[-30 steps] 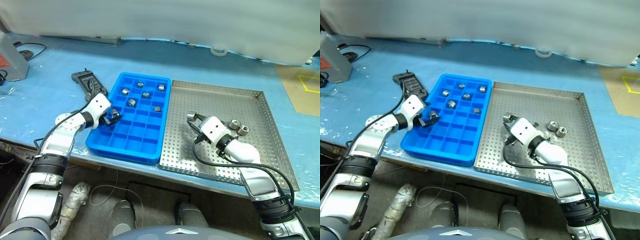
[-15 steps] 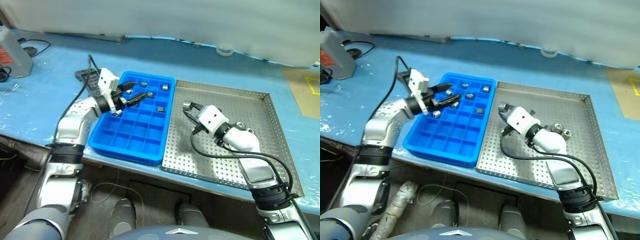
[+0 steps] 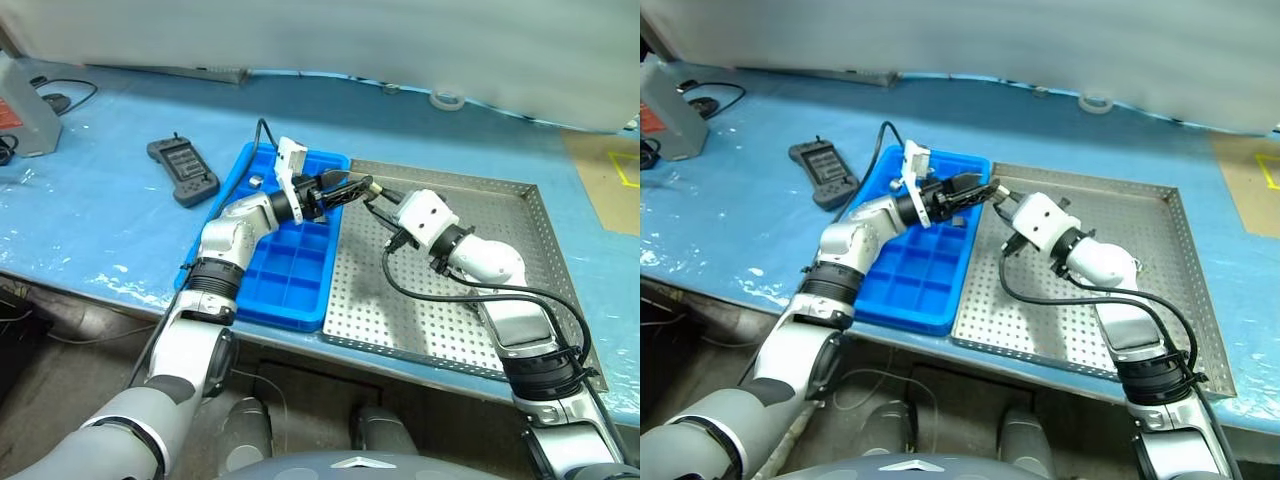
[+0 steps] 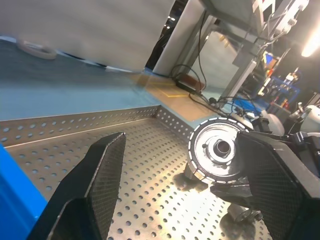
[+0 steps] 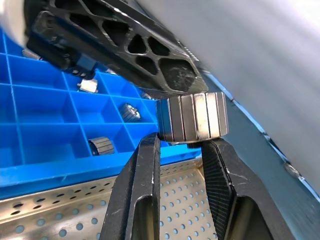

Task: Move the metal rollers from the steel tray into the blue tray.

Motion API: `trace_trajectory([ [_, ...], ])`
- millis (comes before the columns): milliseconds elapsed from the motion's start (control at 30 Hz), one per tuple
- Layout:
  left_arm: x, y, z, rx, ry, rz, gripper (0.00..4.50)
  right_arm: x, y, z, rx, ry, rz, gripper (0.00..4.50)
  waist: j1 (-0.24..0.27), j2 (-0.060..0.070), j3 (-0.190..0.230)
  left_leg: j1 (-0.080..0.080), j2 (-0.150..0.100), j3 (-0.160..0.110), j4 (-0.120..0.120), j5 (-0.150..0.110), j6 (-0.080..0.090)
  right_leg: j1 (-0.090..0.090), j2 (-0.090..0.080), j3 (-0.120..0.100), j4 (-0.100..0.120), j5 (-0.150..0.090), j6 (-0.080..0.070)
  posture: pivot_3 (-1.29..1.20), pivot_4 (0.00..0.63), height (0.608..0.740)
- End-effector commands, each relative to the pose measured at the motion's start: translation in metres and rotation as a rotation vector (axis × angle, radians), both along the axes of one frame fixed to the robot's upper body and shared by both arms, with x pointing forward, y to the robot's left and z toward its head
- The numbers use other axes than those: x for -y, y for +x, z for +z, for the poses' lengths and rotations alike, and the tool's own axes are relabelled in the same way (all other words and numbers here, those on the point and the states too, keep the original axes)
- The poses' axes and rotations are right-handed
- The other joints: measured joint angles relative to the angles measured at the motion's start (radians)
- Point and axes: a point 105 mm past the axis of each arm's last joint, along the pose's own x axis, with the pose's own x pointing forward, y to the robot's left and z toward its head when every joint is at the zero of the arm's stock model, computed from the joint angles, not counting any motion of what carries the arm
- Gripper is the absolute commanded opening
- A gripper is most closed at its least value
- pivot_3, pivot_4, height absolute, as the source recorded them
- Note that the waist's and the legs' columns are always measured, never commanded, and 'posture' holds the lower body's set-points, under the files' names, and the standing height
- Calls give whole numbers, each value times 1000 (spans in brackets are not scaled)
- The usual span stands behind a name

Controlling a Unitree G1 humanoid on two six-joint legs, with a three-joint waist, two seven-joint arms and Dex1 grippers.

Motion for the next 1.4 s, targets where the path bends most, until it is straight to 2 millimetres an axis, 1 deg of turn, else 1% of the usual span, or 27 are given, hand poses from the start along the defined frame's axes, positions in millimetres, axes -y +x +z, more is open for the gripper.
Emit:
trace_trajectory([
  [33, 22, -11, 16, 32, -31, -111, 3739, -6, -7, 16, 62, 18, 18, 1224, 1, 0, 0, 0, 0, 0, 0, 0, 0, 0, 0, 0, 0, 0, 0, -166, 150, 740],
  [167, 27, -10, 16, 8, -43, -136, 3739, -10, -8, 16, 68, 22, 15, 1224, -8, 0, 0, 0, 0, 1, 1, 0, 0, 0, 0, 0, 0, 0, 0, -181, 150, 740],
  [333, 32, -9, 16, -13, -54, -148, 3739, -8, -8, 18, 76, 20, 1, 1224, -25, 0, 0, 1, 2, 1, 1, 0, 1, 0, 0, 0, 0, 0, 0, -197, 150, 740],
  [433, 32, -7, 12, -20, -43, -138, 3739, -7, -8, 15, 71, 18, -7, 1224, -26, 0, 0, 1, 2, 1, 1, 0, 1, 0, 0, 1, 0, 0, 0, -202, 150, 740],
  [533, 26, -5, 9, -26, -42, -127, 3739, -6, -9, 14, 66, 20, -16, 1224, -25, 0, 0, 0, 2, 1, 1, 0, 1, 0, 0, 1, 0, 0, 0, -202, 150, 740],
  [667, 15, 0, 5, -37, -37, -83, 3739, -5, -8, 12, 63, 19, -20, 1224, -26, 0, 0, 0, 2, 1, 1, 0, 2, 0, 0, 0, 0, 0, 0, -202, 150, 740],
  [767, 3, 2, 6, -20, -19, -58, 3739, -5, -8, 10, 59, 11, -19, 1224, -25, 0, 0, 0, 2, 1, 1, 0, 2, 0, 0, 0, 0, 0, 0, -202, 150, 740],
  [933, -30, 0, 16, 58, 18, -18, 3739, 2, -8, 1, 40, 4, -40, 1224, -26, 0, 0, 0, 5, 2, 1, 0, 2, 0, 0, 0, 0, 0, -1, -182, 150, 740],
  [967, -36, -1, 21, 73, 0, -12, 3739, 3, -8, -1, 36, 6, -47, 1224, -25, 1, 0, 0, 6, 2, 1, 0, 2, 0, 0, 0, 0, 0, -1, -174, 150, 740],
  [1033, -49, -5, 41, 57, -96, -27, 3739, 5, -8, -1, 35, 12, -54, 1224, -23, 1, 0, 0, 7, 2, 1, 0, 2, 0, 0, 0, 0, 0, -1, -174, 150, 740],
  [1067, -53, -7, 49, 17, -157, -47, 3739, 4, -8, -1, 37, 14, -53, 1224, -22, 1, 1, -1, 7, 2, 1, 0, 2, 0, 0, -1, 0, 0, -1, -171, 150, 740],
  [1100, -56, -7, 57, -60, -240, -73, 3739, 2, -9, -1, 43, 9, -45, 1224, -22, 1, 0, -1, 7, 2, 1, 0, 2, 0, 0, 0, 0, 0, -1, -171, 150, 740],
  [1133, -56, -8, 61, -126, -302, -102, 3739, 0, -9, 0, 50, -1, -34, 1224, -22, 1, 0, -1, 6, 2, 1, 0, 3, 0, 0, 0, 0, -1, -1, -168, 150, 740],
  [1167, -55, -8, 60, -179, -326, -118, 3739, -4, -10, -1, 57, -20, -16, 1224, -21, 1, 0, -1, 5, 2, 1, 0, 3, 0, 0, 0, 0, -1, -1, -166, 150, 740],
  [1267, -36, -5, 32, -330, -266, -147, 3739, -12, -11, -3, 85, -104, 37, 1224, -21, 1, 0, 0, 3, 3, 2, 0, 3, 0, -1, 0, 0, -1, -2, -164, 150, 740],
  [1333, -20, -7, 17, -405, -195, -185, 3739, -12, -14, -6, 118, -215, 83, 1224, -21, 1, 1, 0, 0, 3, 2, 0, 4, 1, -1, 0, -1, -1, -2, -163, 150, 740],
  [1400, -5, -11, 11, -450, -158, -239, 3739, -11, -17, -7, 119, -264, 123, 1224, -21, 0, 1, -1, 0, 2, 2, 1, 5, 1, -1, 0, -2, -1, -1, -173, 150, 740],
])
